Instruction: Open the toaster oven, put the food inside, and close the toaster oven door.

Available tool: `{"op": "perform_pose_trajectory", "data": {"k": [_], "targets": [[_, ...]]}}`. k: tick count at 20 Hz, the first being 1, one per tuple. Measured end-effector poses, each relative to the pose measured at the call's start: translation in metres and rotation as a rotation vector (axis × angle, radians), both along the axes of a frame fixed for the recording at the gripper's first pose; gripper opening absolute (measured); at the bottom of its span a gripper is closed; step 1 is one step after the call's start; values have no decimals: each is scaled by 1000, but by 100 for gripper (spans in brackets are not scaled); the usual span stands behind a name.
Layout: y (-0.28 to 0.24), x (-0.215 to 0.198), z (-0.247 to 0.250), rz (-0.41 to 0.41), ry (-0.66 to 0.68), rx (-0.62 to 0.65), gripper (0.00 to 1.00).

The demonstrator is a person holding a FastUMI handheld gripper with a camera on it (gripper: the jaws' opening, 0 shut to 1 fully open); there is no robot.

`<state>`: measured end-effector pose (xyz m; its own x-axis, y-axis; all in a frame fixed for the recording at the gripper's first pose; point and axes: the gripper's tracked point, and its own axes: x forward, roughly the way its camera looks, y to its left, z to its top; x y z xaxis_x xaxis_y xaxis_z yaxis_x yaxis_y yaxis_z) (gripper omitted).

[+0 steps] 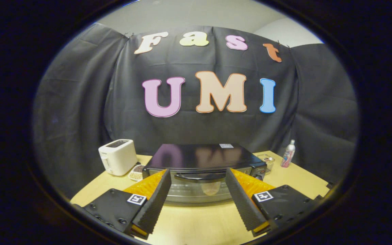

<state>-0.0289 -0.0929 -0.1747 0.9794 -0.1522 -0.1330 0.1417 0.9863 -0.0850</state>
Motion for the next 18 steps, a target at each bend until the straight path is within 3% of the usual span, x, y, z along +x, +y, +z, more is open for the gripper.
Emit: {"op": "perform_pose_trajectory", "data": {"k": [7, 18], "targets": [[17, -11, 26, 0, -22, -2, 99], [32, -26, 17, 1, -11, 6, 99]]}}
